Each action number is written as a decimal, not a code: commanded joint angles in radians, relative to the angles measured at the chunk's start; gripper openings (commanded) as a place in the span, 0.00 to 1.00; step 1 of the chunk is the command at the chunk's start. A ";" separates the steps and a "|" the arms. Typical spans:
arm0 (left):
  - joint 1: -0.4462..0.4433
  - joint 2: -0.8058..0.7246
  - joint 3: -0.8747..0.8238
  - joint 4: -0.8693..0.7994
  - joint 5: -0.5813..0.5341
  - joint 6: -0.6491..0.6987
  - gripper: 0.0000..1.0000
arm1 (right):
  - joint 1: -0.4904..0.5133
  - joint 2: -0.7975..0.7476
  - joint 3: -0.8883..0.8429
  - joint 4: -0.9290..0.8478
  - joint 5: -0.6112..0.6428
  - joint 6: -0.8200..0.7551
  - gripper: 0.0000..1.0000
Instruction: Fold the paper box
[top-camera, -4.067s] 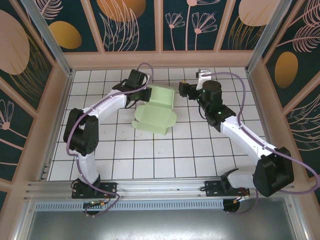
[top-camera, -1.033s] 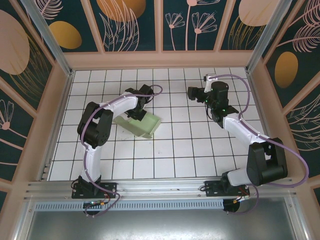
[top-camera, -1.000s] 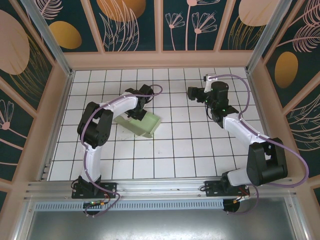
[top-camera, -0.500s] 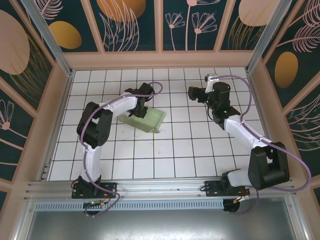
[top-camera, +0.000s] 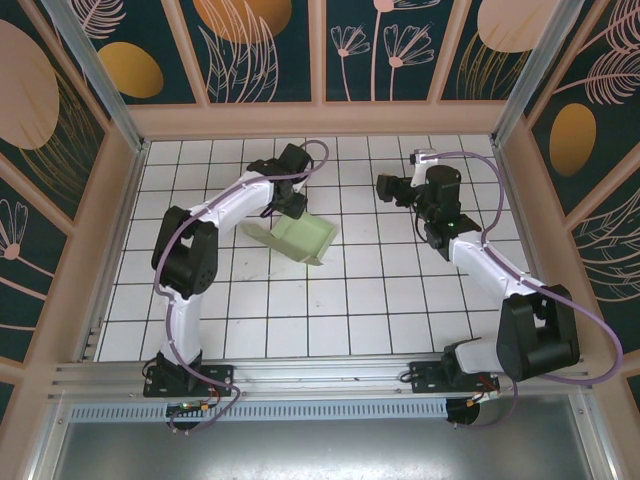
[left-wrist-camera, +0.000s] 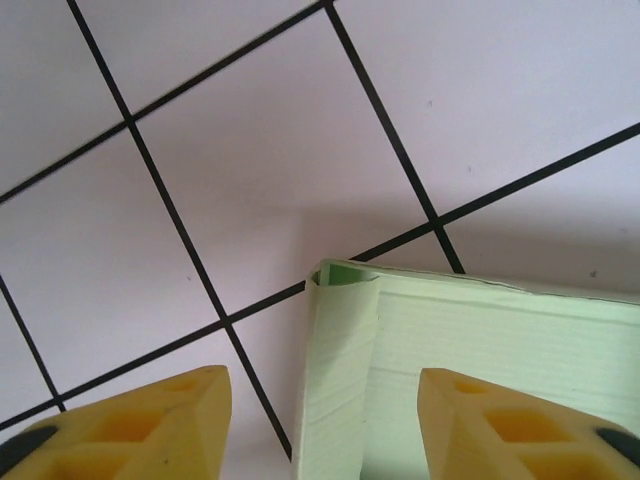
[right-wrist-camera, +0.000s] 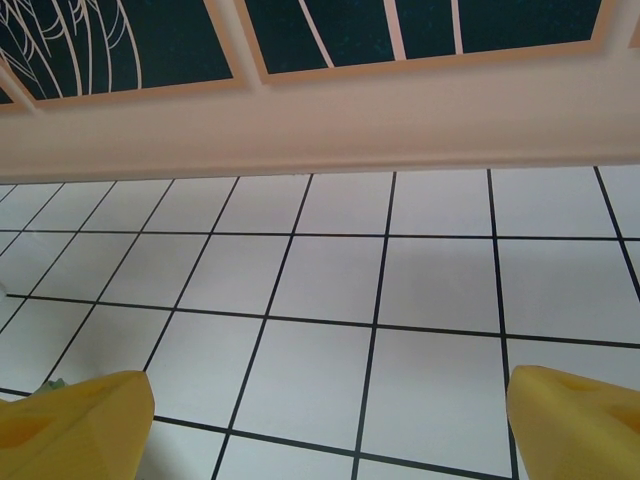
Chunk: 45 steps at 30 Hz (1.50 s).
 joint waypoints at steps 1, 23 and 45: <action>0.020 -0.096 -0.025 0.036 -0.009 -0.044 0.58 | -0.007 0.018 0.007 0.037 -0.038 0.005 0.92; 0.344 -0.693 -0.854 0.382 0.145 -0.540 0.99 | 0.150 0.365 0.257 -0.030 -0.173 -0.069 0.91; 0.204 -0.520 -0.643 0.451 0.169 -0.543 0.99 | 0.137 0.270 0.148 -0.032 -0.145 -0.052 0.92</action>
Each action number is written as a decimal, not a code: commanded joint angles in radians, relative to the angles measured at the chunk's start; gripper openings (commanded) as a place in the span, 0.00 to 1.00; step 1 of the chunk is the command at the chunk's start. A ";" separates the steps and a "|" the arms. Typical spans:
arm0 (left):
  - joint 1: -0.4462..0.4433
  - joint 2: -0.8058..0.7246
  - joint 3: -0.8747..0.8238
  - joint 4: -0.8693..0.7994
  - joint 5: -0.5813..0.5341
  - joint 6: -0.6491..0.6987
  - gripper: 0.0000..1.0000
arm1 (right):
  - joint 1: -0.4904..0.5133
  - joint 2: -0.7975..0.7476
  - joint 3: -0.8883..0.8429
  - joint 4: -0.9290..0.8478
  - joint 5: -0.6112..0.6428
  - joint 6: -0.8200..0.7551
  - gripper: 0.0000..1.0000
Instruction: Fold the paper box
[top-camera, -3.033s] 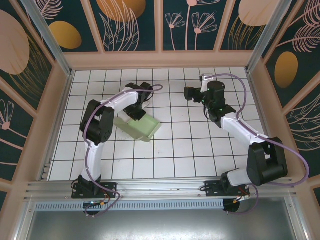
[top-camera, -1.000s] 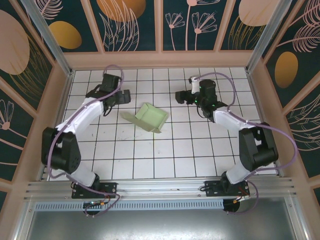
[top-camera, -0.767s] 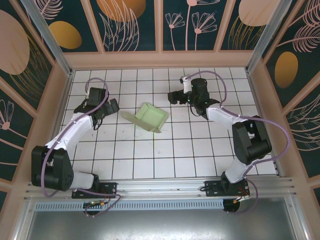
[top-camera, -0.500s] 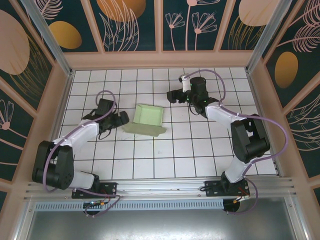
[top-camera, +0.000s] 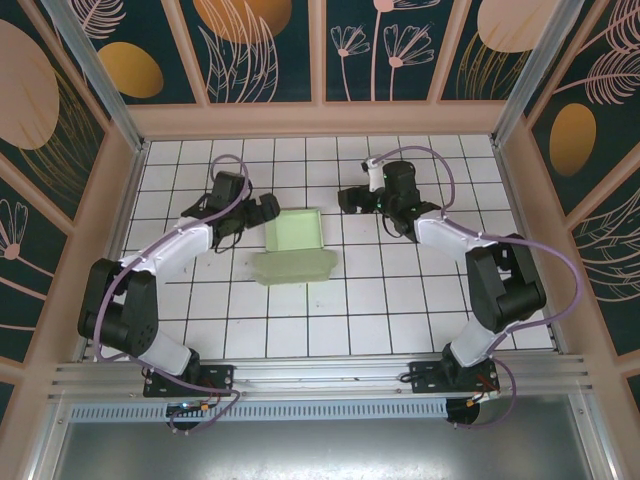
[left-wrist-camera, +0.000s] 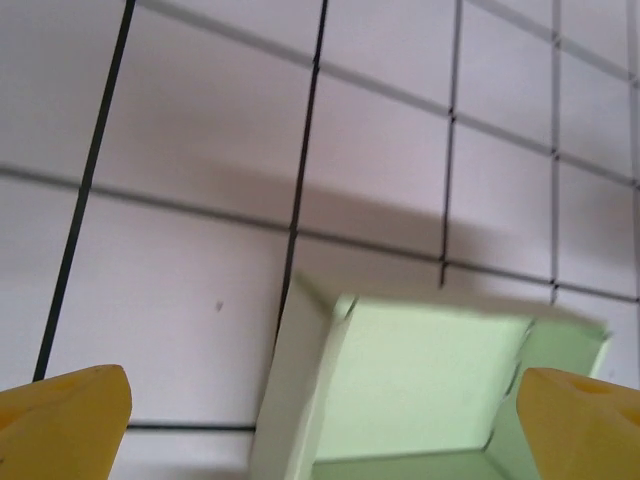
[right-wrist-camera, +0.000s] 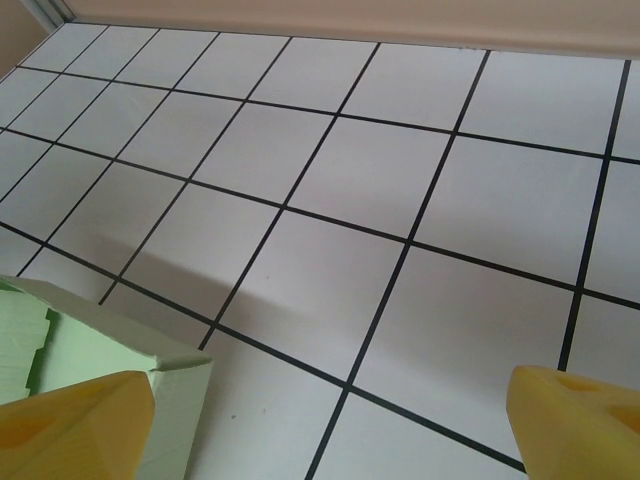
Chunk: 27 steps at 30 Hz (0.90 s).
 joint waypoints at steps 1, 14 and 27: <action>0.020 -0.010 0.034 -0.060 -0.031 0.042 0.98 | -0.002 -0.041 -0.013 0.004 -0.017 -0.005 0.91; 0.047 -0.064 -0.050 -0.026 0.002 0.041 0.99 | 0.205 0.096 0.072 -0.033 -0.069 -0.405 0.94; 0.063 -0.070 -0.116 -0.008 0.005 0.066 0.99 | 0.287 0.169 0.169 -0.101 -0.160 -0.498 0.95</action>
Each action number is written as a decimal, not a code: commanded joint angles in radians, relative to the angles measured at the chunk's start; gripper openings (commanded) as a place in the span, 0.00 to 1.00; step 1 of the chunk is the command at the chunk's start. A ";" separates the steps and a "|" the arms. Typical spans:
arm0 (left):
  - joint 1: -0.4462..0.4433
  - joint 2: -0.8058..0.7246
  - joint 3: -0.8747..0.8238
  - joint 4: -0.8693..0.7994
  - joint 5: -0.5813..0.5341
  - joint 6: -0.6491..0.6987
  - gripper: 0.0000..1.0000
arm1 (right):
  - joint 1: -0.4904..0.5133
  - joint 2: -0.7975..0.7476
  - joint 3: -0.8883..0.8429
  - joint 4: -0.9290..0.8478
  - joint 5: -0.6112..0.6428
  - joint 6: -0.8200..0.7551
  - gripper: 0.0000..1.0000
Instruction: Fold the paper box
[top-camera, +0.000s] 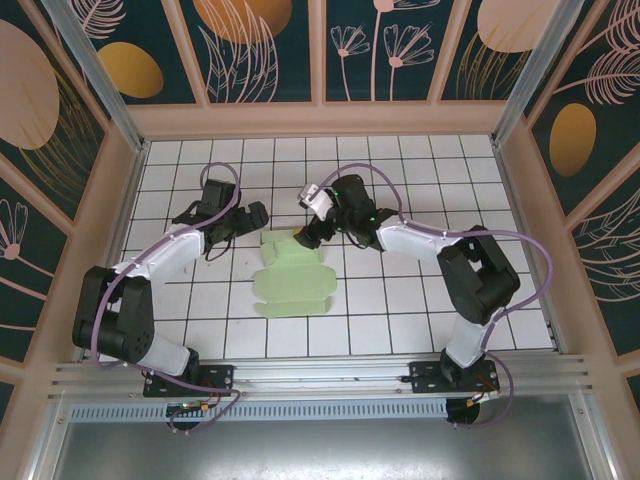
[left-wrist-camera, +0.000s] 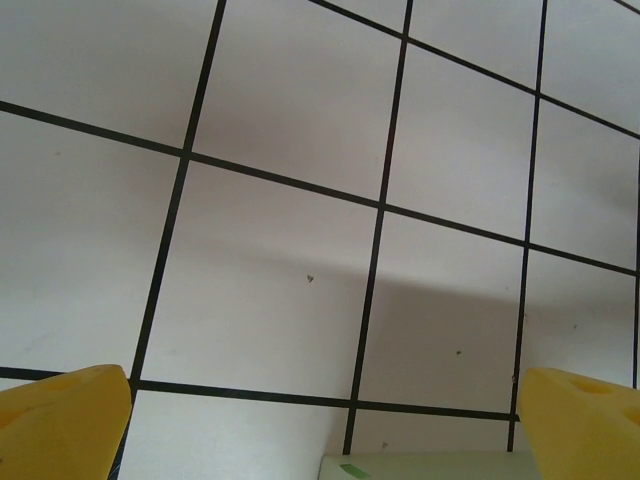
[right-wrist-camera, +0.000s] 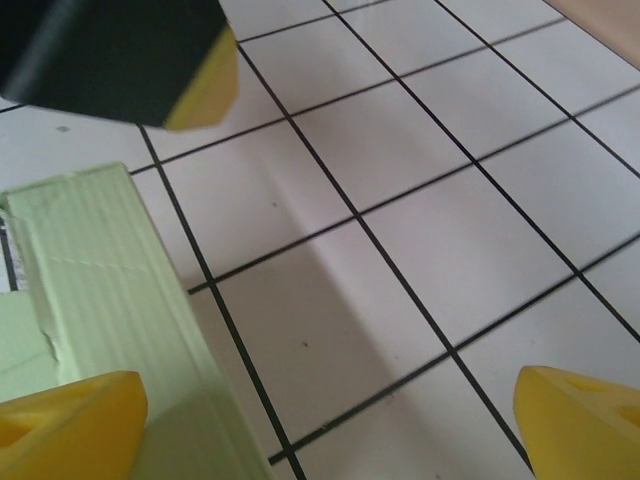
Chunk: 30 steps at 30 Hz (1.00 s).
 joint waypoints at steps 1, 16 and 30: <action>0.009 -0.022 -0.020 0.011 0.011 0.025 0.98 | 0.022 0.042 0.058 -0.048 -0.033 -0.051 0.95; 0.017 -0.012 -0.043 0.023 0.009 0.045 0.99 | 0.072 0.116 0.184 -0.170 -0.180 -0.111 0.95; 0.060 -0.013 -0.047 0.009 0.006 0.044 0.99 | 0.119 0.112 0.228 -0.220 -0.197 -0.137 0.96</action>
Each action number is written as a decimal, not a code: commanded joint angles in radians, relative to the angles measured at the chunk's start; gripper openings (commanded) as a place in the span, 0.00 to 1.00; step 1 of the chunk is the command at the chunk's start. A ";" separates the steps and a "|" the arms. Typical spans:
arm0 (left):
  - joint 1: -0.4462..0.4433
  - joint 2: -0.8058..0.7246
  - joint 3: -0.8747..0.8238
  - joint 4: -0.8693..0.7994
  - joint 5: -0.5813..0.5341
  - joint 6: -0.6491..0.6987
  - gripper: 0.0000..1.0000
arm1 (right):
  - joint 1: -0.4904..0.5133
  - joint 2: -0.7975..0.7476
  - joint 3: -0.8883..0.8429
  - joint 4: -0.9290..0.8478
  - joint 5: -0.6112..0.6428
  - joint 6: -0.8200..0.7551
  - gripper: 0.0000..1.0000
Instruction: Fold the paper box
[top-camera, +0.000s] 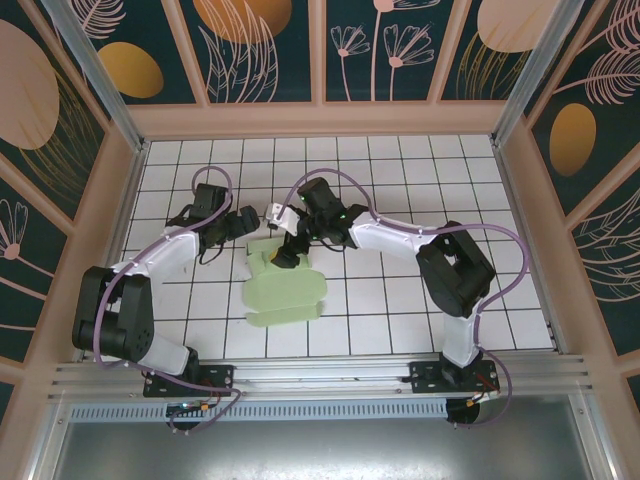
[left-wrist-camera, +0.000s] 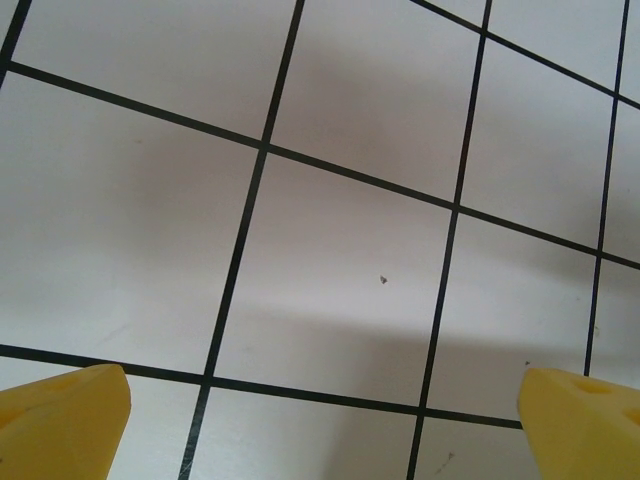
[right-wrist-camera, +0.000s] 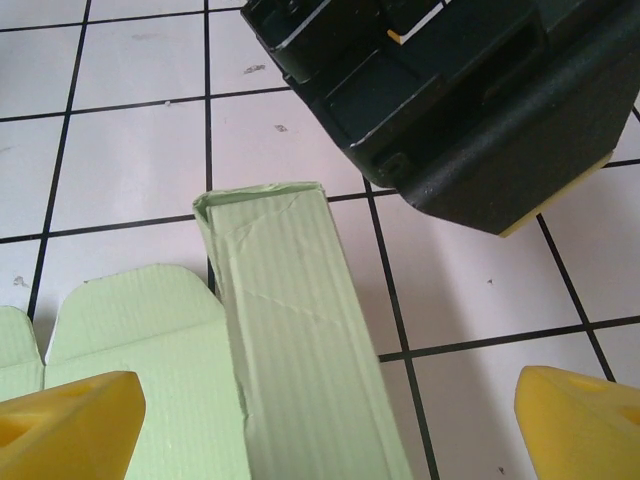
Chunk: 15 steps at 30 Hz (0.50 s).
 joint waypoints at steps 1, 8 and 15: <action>0.002 -0.011 -0.010 0.008 0.009 0.017 0.99 | -0.001 -0.005 0.036 -0.005 -0.028 0.006 0.96; 0.003 -0.018 -0.018 0.013 0.010 0.025 0.99 | 0.011 0.070 0.114 -0.098 0.031 -0.050 0.96; 0.005 -0.029 -0.017 0.004 0.000 0.033 0.99 | 0.016 0.144 0.206 -0.183 0.026 -0.072 0.94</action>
